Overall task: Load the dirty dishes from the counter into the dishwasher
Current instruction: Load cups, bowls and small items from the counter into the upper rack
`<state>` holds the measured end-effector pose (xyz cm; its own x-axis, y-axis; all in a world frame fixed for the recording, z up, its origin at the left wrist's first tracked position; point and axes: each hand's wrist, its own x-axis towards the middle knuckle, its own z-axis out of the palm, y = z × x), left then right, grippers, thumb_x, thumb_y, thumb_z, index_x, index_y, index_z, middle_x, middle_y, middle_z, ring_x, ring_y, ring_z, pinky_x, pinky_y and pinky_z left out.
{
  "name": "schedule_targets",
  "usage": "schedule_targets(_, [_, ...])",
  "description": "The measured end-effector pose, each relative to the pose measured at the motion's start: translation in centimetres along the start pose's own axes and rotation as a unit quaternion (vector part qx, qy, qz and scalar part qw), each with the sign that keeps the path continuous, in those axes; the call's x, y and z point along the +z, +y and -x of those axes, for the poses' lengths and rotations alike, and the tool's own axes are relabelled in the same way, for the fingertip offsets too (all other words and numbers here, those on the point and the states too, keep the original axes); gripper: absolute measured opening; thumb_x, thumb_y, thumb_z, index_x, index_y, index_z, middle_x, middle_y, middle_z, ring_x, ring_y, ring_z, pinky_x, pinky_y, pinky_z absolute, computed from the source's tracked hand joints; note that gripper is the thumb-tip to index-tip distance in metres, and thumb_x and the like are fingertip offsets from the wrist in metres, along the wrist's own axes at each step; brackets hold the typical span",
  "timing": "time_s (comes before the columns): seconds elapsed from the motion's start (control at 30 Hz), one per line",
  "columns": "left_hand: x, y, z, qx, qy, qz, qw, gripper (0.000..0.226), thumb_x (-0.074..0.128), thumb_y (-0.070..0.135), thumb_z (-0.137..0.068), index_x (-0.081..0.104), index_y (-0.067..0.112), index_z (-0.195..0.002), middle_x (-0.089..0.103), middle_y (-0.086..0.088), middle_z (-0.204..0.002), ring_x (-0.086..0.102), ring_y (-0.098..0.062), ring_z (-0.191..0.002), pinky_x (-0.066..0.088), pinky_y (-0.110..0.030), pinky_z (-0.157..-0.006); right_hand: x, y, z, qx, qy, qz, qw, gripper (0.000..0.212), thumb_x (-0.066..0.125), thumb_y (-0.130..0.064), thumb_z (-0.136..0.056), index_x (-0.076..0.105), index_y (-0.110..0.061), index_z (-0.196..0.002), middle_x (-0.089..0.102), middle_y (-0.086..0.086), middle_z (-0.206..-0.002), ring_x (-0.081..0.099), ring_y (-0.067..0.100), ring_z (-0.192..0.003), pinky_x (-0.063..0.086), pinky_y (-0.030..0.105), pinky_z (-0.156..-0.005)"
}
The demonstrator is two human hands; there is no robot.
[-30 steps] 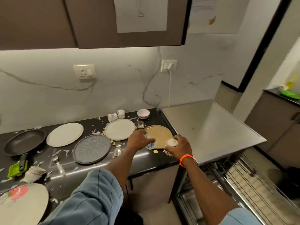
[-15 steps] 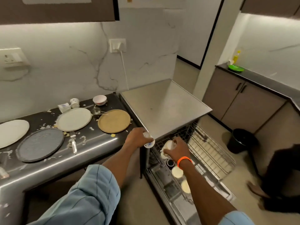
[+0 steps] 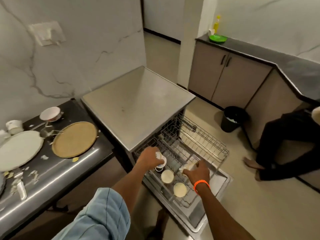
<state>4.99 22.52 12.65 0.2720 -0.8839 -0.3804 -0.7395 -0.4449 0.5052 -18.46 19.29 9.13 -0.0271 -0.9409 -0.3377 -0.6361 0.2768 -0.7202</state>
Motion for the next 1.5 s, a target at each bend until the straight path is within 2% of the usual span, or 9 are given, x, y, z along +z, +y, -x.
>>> schedule_targets(0.1, [2.5,0.9,-4.6,0.000,-0.044,-0.014,0.999,0.063,0.078,0.043,-0.080,0.057,0.018,-0.134,0.054,-0.007,-0.131,0.055,-0.026,-0.118,0.046,-0.034,-0.094,0.6,2.7,-2.3,0.065,0.013,-0.005,0.998,0.075,0.094,-0.035,-0.055,0.057,-0.007,-0.115,0.062,0.012,-0.109,0.060,0.030,-0.096,0.051,0.036,-0.083])
schedule_targets(0.17, [4.1,1.4,-7.1,-0.006,-0.067,-0.017,0.998,0.066,0.079,0.042,-0.078,0.057,0.018,-0.136,0.054,-0.009,-0.133,0.057,-0.028,-0.118,0.050,-0.039,-0.098,1.0,4.3,-3.2,0.098,0.021,-0.004,0.995,0.072,0.094,-0.033,-0.058,0.055,-0.008,-0.113,0.062,0.012,-0.108,0.059,0.030,-0.095,0.050,0.035,-0.081])
schedule_targets(0.33, [8.9,2.1,-12.9,-0.006,-0.107,-0.024,0.994,0.062,0.082,0.037,-0.078,0.061,0.015,-0.131,0.060,-0.008,-0.132,0.060,-0.026,-0.118,0.051,-0.035,-0.095,2.9,7.7,-6.5,0.182,0.055,-0.012,0.982,0.071,0.094,-0.040,-0.055,0.056,-0.010,-0.106,0.064,0.013,-0.105,0.062,0.031,-0.094,0.053,0.036,-0.080])
schedule_targets(0.43, [11.6,2.4,-15.2,-0.007,-0.124,-0.033,0.992,0.063,0.083,0.041,-0.074,0.063,0.019,-0.130,0.065,-0.008,-0.127,0.064,-0.026,-0.112,0.056,-0.038,-0.093,4.2,9.4,-7.9,0.217,0.055,-0.021,0.974,0.068,0.094,-0.044,-0.054,0.053,-0.015,-0.099,0.064,0.009,-0.099,0.061,0.029,-0.088,0.052,0.034,-0.077])
schedule_targets(0.63, [16.9,1.7,-18.4,-0.002,-0.150,-0.090,0.985,0.060,0.079,0.045,-0.076,0.061,0.021,-0.127,0.060,-0.007,-0.127,0.061,-0.028,-0.111,0.054,-0.039,-0.090,7.2,11.8,-10.4,0.267,0.060,-0.021,0.962,0.067,0.090,-0.053,-0.056,0.053,-0.017,-0.099,0.065,0.006,-0.097,0.063,0.028,-0.085,0.052,0.033,-0.074])
schedule_targets(0.87, [20.7,0.9,-21.1,0.007,-0.175,-0.110,0.978,0.064,0.078,0.041,-0.080,0.056,0.023,-0.137,0.055,-0.007,-0.132,0.060,-0.030,-0.116,0.055,-0.043,-0.096,10.1,13.5,-13.0,0.285,0.071,0.008,0.956,0.066,0.084,-0.059,-0.062,0.049,-0.018,-0.100,0.062,0.006,-0.101,0.063,0.030,-0.089,0.054,0.037,-0.075])
schedule_targets(1.1, [23.8,0.5,-22.5,0.006,-0.192,-0.128,0.973,0.057,0.079,0.040,-0.080,0.059,0.021,-0.130,0.059,-0.006,-0.125,0.061,-0.025,-0.110,0.056,-0.037,-0.090,12.2,14.7,-15.5,0.288,0.063,0.061,0.953,0.070,0.082,-0.057,-0.067,0.050,-0.012,-0.110,0.064,0.012,-0.107,0.064,0.034,-0.098,0.055,0.038,-0.078])
schedule_targets(1.3, [26.2,0.1,-22.3,0.010,-0.202,-0.163,0.966,0.077,0.075,0.042,-0.086,0.039,0.026,-0.152,0.050,-0.008,-0.140,0.054,-0.026,-0.125,0.051,-0.037,-0.101,13.4,15.6,-16.2,0.285,0.039,0.099,0.953,0.072,0.081,-0.052,-0.071,0.048,-0.011,-0.119,0.062,0.014,-0.117,0.063,0.034,-0.105,0.054,0.039,-0.083])
schedule_targets(1.5, [26.8,-0.2,-22.1,0.010,-0.195,-0.160,0.968,0.078,0.076,0.039,-0.085,0.038,0.025,-0.151,0.045,-0.008,-0.145,0.049,-0.027,-0.131,0.047,-0.040,-0.106,13.5,16.7,-16.3,0.278,-0.004,0.120,0.953,0.079,0.081,-0.051,-0.073,0.043,-0.010,-0.128,0.057,0.016,-0.126,0.060,0.034,-0.113,0.053,0.039,-0.090])
